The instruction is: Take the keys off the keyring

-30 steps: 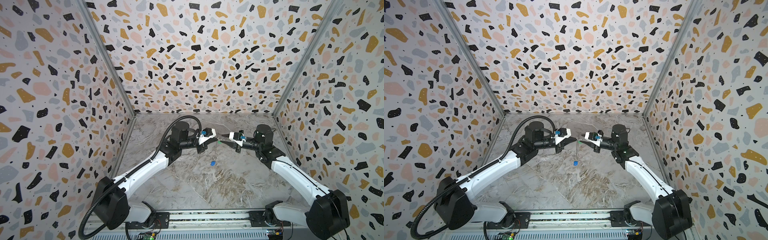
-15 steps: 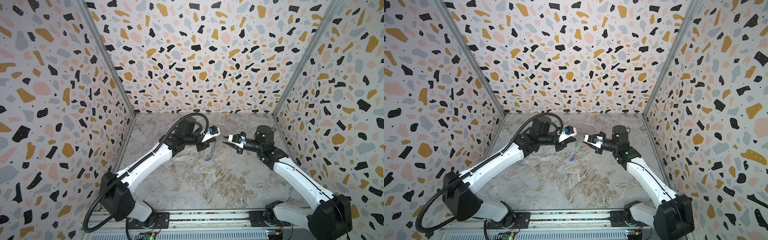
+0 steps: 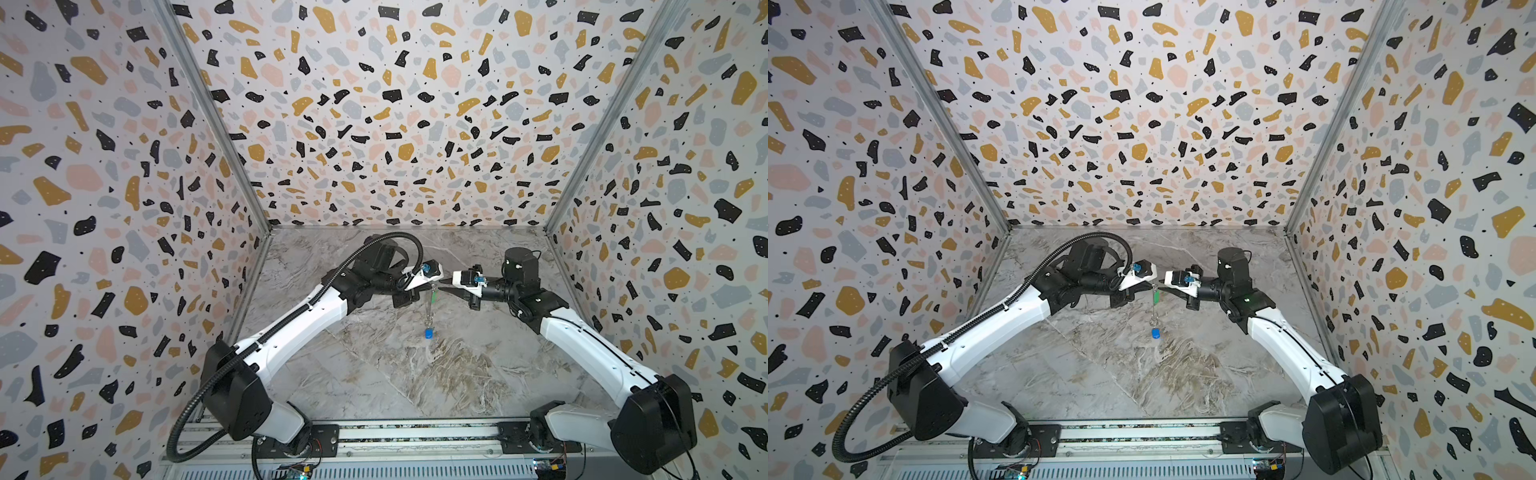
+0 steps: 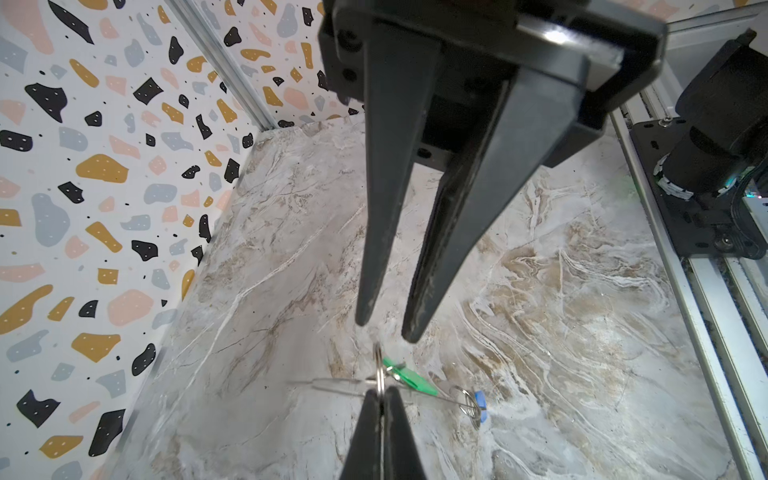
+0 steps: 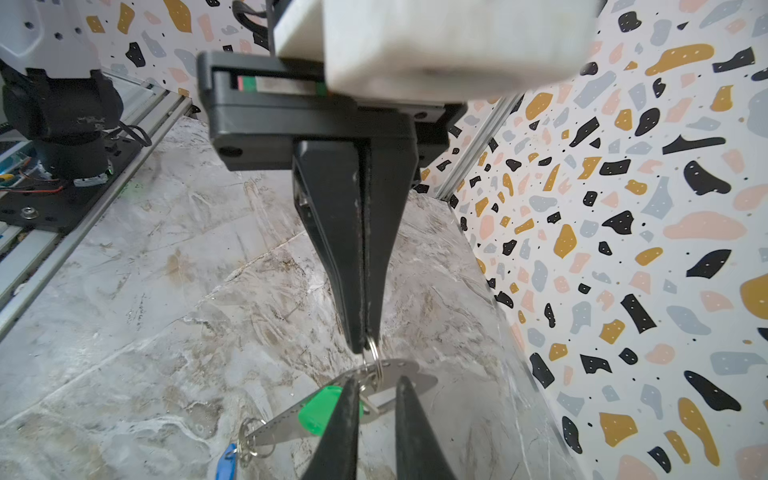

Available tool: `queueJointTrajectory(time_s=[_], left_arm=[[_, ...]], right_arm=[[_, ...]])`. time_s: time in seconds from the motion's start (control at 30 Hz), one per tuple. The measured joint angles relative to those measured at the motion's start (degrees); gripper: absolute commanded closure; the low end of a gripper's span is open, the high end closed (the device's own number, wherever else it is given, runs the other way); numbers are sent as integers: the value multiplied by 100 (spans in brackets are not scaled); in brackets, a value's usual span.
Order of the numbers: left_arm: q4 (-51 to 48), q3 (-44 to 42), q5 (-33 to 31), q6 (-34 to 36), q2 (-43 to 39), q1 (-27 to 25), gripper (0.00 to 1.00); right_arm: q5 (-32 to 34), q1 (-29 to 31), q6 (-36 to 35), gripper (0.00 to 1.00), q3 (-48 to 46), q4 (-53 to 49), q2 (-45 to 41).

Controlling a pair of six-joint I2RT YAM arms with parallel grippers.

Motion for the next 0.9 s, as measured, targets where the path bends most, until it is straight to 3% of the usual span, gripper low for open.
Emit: queueJointTrajectory(time_s=[0.33,0.83,0.87,0.9], left_arm=[[-33,0,2,179,0,-70,100],[-114,0,-57,450,0,-94,100],[-116,0,-57,461,0,-94,98],[-116,0,-55,472,0,-94,87]], right_arm=[[-105,76,160,82,2,15,212],[-179,96,232,99,2,15,229],[-188,96,234,99,2,9,229],[-201,96,234,100,2,2,229]])
